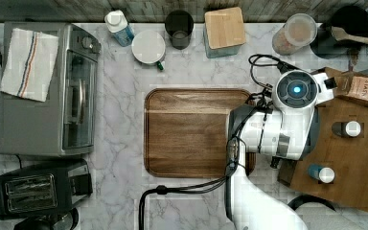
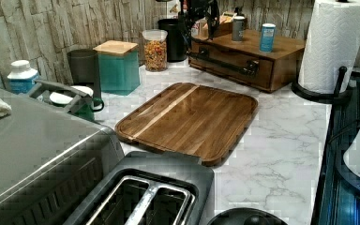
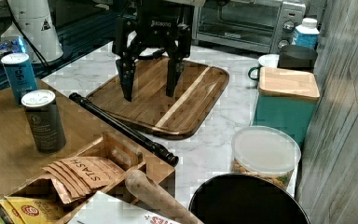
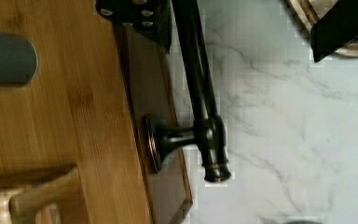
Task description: Open the drawer.
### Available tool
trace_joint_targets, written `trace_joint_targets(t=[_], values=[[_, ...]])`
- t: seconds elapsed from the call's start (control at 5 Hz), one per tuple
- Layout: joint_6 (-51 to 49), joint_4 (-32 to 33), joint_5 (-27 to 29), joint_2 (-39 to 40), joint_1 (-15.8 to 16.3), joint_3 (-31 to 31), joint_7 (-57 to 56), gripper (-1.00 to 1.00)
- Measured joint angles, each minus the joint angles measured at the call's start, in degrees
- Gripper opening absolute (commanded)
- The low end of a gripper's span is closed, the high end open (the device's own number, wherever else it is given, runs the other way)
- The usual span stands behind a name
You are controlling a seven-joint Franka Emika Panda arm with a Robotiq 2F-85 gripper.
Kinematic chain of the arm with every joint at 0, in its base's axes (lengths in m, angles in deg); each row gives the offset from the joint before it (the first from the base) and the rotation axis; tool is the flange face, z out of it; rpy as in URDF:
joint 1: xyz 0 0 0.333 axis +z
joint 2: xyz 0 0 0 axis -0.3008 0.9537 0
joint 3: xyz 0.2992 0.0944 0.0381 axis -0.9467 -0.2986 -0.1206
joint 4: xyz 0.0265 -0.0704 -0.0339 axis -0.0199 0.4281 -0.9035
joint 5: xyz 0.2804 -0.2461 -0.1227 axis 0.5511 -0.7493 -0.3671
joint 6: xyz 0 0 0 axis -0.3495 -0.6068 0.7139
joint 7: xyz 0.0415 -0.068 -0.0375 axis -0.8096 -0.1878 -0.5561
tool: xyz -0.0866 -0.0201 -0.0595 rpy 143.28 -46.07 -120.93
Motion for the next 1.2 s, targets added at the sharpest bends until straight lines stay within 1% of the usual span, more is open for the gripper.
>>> trace_joint_targets(t=[0.4, 0.6, 0.8, 1.2], values=[[1.15, 3.75, 0.38, 0.00, 0.05, 0.80, 2.21, 1.00], [5.79, 6.10, 0.38, 0.11, -0.73, 0.96, 2.92, 1.00], [10.21, 7.78, 0.38, 0.42, -1.90, 0.96, 2.80, 1.00], [9.90, 7.67, 1.19, 2.21, -5.08, 0.36, 0.41, 1.00]])
